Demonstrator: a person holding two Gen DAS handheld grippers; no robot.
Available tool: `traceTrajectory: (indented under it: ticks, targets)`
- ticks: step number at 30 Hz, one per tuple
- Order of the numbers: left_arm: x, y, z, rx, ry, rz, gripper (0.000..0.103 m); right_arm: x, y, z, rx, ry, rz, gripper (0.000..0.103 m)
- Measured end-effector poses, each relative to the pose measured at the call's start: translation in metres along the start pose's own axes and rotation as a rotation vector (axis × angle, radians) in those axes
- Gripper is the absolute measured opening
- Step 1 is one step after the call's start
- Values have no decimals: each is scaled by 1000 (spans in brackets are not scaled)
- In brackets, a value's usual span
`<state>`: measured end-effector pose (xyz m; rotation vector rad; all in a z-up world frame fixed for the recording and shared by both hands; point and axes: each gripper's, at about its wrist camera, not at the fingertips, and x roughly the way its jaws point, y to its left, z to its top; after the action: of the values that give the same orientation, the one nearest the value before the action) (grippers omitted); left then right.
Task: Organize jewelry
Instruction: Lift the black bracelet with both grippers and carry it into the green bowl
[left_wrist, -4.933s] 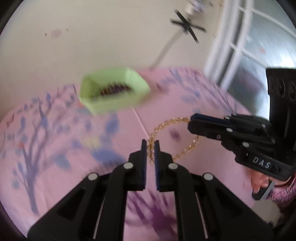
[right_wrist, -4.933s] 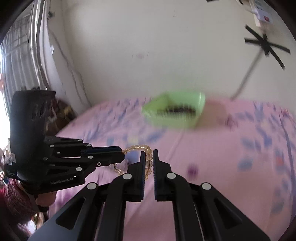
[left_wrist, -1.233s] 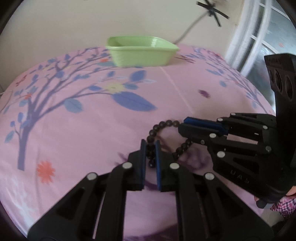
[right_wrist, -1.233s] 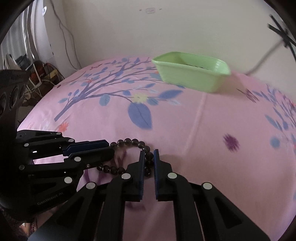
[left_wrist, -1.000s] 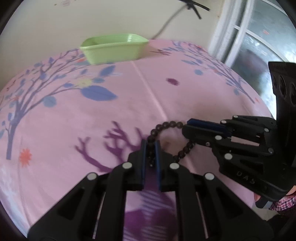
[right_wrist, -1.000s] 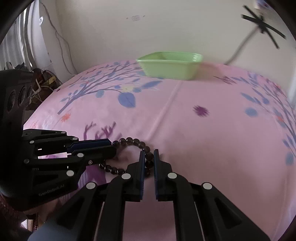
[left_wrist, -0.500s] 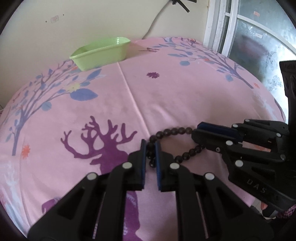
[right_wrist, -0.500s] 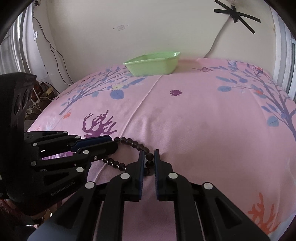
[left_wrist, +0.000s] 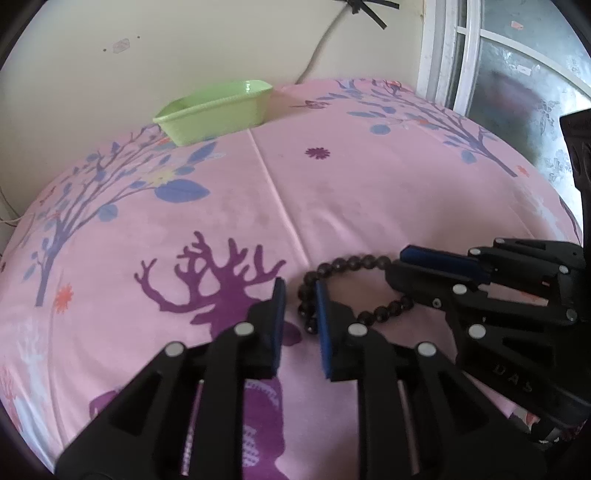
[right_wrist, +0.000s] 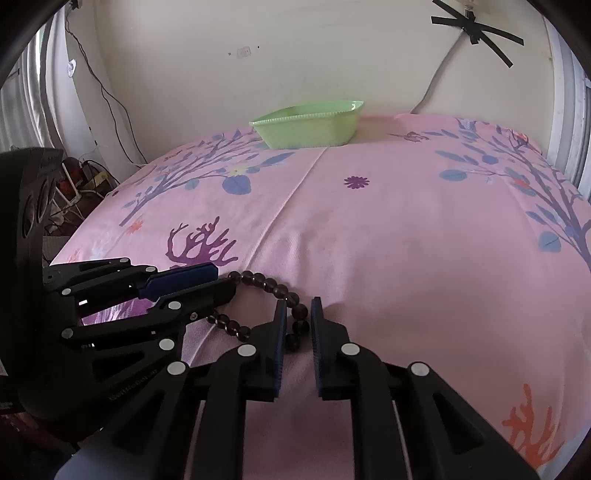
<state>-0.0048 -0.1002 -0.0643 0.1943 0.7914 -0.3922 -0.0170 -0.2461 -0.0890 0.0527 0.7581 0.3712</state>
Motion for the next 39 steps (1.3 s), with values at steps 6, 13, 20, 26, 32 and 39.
traceTrajectory:
  ticks: [6, 13, 20, 26, 32, 39]
  targets:
    - [1, 1, 1, -3, -6, -23, 9, 1, 1, 1, -11, 5, 26, 0]
    - [-1, 18, 30, -12, -35, 14, 8, -6, 5, 37, -18, -55, 86, 0]
    - [2, 49, 98, -13, -118, 100, 9, 14, -3, 114, -32, -125, 117, 0]
    - [25, 78, 160, -27, -142, 149, 9, 38, -16, 178, -46, -163, 112, 0]
    - [55, 97, 207, -38, -133, 165, 9, 68, -35, 225, -15, -161, 107, 0]
    - [90, 110, 231, -55, -105, 159, 9, 98, -51, 251, -5, -137, 94, 0]
